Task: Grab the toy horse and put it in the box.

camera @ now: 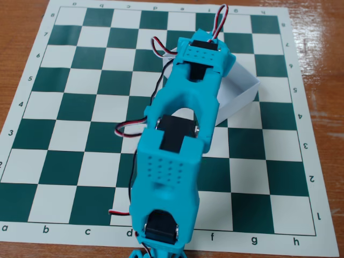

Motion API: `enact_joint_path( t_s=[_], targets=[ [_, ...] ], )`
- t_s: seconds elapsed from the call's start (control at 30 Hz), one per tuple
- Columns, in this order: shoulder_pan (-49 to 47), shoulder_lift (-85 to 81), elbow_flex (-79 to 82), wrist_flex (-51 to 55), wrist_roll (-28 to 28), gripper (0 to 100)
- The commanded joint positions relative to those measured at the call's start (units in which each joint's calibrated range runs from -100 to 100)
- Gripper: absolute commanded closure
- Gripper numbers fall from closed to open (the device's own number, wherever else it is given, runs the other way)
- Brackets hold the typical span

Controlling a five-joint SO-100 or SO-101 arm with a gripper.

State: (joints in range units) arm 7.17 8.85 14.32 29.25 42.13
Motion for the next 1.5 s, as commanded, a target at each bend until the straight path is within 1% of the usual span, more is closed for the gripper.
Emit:
enact_joint_path(
  t_s=[0.0, 0.1, 0.17, 0.33, 0.47, 0.53, 0.67, 0.83, 0.97, 1.1, 1.3, 1.47],
  targets=[
    [0.26, -15.75, 11.03, 0.32, 0.14, 100],
    [0.04, -29.91, 24.96, 0.49, 0.19, 100],
    [-0.46, -39.21, 32.88, 2.9, 0.48, 100],
    [-3.67, -58.41, 45.07, 19.76, 0.53, 100],
    [-7.88, -69.91, 51.9, 28.31, 0.92, 100],
    [-10.31, -74.07, 54.72, 29.64, 1.22, 100],
    [-13.38, -83.9, 64.74, 29.14, 3.85, 100],
    [-13.96, -99.03, 78.3, 29.64, 6.74, 100],
    [-12.96, -104.51, 84.22, 29.64, 7.32, 100],
    [-13.81, -106.82, 85.58, 31.8, 7.32, 100],
    [-16.24, -108.5, 85.58, 38.03, 7.32, 100],
    [-17.6, -108.5, 85.58, 47.08, 7.47, 100]
  ],
)
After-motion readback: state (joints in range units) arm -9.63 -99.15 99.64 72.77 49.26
